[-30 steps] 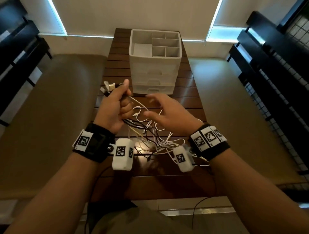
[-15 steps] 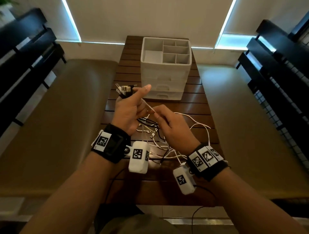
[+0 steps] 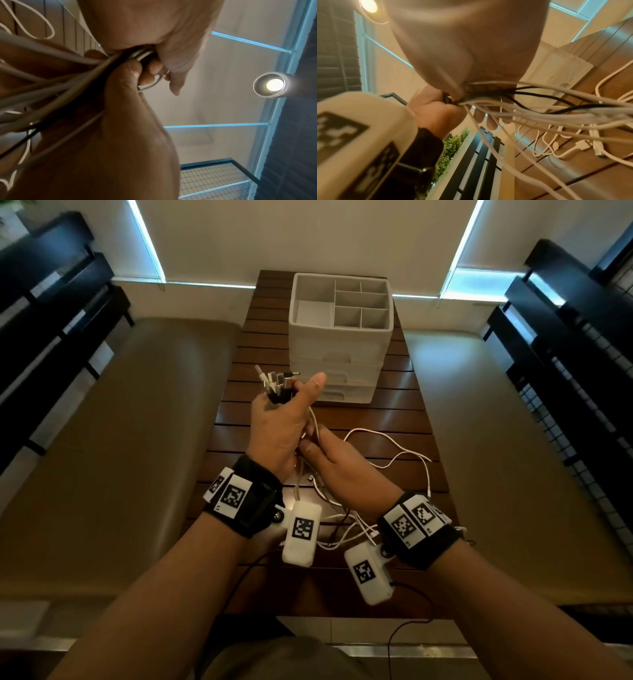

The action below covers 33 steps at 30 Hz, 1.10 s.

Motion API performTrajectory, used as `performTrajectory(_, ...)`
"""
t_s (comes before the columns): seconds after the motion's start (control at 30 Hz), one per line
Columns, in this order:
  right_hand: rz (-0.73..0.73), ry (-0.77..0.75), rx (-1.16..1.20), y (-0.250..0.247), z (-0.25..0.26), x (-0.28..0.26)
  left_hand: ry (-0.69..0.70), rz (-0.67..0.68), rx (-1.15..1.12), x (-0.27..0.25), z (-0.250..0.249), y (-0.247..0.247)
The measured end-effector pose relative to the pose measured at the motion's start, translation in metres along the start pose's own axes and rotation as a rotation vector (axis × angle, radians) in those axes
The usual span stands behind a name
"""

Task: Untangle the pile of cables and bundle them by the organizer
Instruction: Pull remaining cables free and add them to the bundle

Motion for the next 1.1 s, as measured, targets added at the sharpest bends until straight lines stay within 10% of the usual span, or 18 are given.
performTrajectory(0.27,0.084,-0.003,0.225,0.001,0.008,0.005,-0.075,-0.017,0.003,0.001,0.005,-0.005)
performTrajectory(0.7,-0.075,-0.158,-0.277,0.01,0.049,0.03,-0.228,0.151,-0.158,0.005,-0.005,-0.037)
performTrajectory(1.1,-0.077,-0.208,-0.253,0.006,0.051,0.036,-0.085,0.14,-0.274,0.002,-0.028,-0.037)
Point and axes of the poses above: each hand's wrist, its own x-axis towards the middle knuckle, its own y-axis out of the palm, z = x × y, the point moved 6 cm from there along x, towards the middle knuckle, and after that the axes turned 7 degrees about z, right-handed, at the moved point
